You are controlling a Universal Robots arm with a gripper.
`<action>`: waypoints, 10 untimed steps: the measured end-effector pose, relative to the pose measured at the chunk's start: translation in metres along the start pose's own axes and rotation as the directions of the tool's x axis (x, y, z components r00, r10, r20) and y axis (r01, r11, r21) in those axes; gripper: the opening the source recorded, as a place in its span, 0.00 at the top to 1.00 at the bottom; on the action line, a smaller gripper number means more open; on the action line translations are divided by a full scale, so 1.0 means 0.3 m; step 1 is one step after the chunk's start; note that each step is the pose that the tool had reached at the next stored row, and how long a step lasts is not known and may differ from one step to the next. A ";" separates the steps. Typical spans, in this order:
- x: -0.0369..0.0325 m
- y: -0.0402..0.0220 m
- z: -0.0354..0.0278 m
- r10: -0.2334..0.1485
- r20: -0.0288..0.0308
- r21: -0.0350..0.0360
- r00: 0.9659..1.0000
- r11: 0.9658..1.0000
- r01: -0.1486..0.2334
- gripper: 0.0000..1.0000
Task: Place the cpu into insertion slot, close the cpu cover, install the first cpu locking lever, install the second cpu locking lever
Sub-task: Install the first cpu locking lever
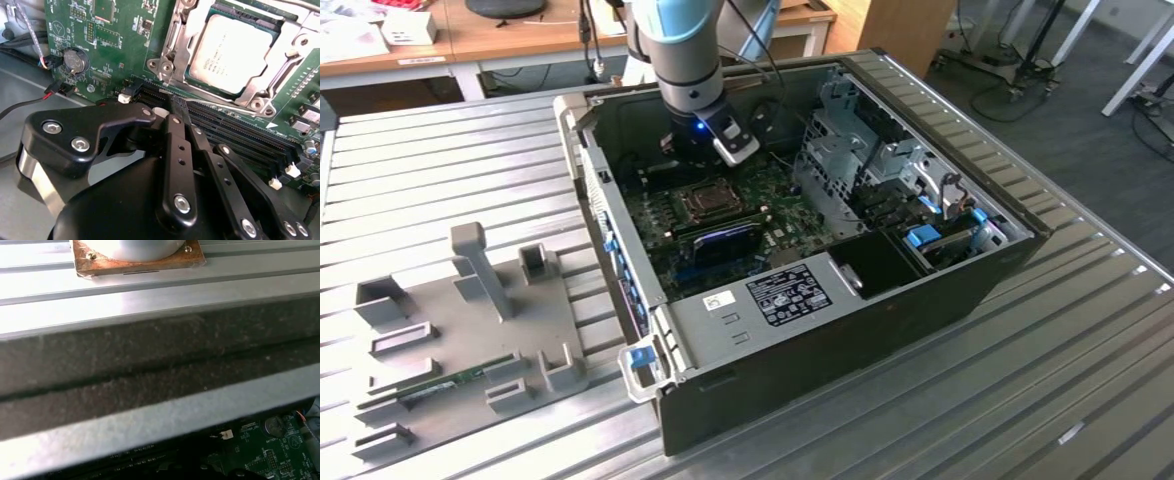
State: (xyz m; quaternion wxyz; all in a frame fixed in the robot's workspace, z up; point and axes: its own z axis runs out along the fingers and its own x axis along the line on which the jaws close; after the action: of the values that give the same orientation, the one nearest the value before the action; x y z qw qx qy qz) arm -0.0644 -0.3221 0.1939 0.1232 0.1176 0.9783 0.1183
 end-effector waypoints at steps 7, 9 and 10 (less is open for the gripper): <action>0.001 -0.008 0.008 -0.001 0.001 0.005 1.000 1.000 0.001 0.90; 0.001 -0.009 0.010 -0.002 0.001 0.007 1.000 1.000 0.002 0.90; 0.001 -0.009 0.011 -0.002 0.001 0.007 1.000 1.000 0.002 0.90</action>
State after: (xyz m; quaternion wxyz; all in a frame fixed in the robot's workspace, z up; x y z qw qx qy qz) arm -0.0644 -0.3238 0.1901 0.1236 0.1171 0.9787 0.1146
